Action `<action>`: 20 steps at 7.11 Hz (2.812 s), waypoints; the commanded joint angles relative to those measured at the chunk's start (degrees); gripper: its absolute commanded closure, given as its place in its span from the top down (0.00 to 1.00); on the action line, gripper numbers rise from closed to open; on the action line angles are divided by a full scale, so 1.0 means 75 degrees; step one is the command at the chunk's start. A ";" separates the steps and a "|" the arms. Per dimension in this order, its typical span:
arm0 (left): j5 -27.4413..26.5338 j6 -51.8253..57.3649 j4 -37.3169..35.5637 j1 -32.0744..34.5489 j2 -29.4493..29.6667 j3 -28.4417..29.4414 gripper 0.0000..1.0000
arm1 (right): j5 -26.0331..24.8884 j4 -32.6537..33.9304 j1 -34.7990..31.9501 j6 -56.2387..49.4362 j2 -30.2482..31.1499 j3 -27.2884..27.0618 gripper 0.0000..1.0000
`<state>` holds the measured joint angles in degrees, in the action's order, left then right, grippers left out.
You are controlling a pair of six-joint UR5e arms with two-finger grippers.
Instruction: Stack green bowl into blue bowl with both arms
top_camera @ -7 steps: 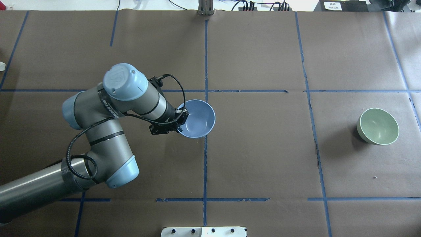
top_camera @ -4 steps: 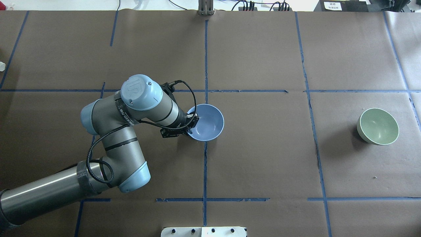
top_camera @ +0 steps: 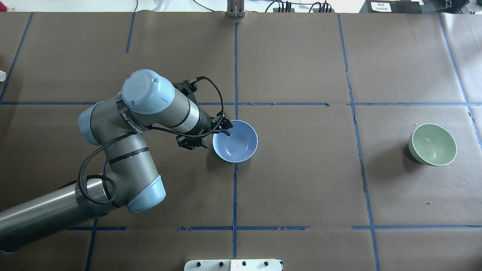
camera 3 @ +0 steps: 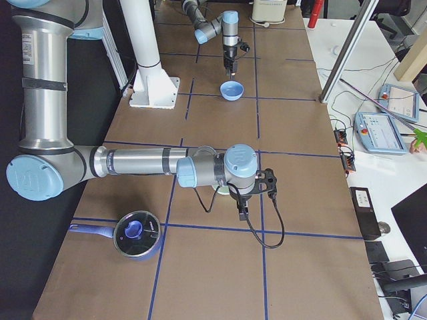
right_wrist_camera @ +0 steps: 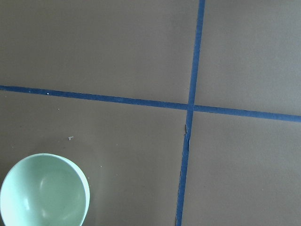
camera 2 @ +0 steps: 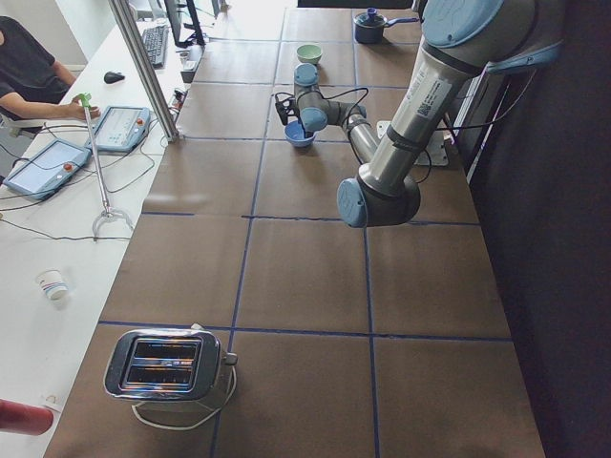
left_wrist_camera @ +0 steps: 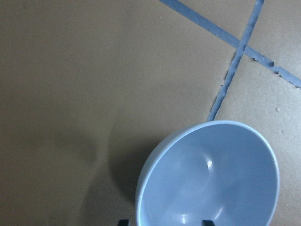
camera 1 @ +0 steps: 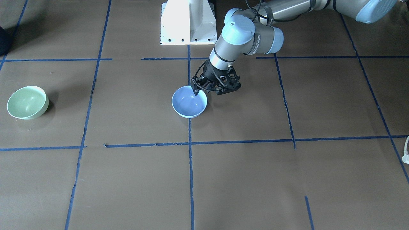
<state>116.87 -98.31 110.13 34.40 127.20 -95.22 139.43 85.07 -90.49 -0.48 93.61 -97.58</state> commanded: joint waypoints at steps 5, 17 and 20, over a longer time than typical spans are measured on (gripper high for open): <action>0.2066 0.1864 -0.2514 0.2349 -0.1103 -0.2322 1.00 | -0.0202 -0.3999 0.2321 0.5736 0.0573 0.0236 1.00; 0.2031 0.2866 -0.3269 0.2656 -0.1281 -0.2620 1.00 | -0.0650 -0.6421 0.3511 0.6954 0.0620 0.1621 0.00; 0.1925 0.3821 -0.3258 0.2667 -0.1993 -0.2643 1.00 | -0.0439 -0.6761 0.3511 0.9053 0.0027 0.0535 0.00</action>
<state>131.60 -73.56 85.67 54.18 114.49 -114.93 135.66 34.75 -64.16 59.12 96.62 -89.82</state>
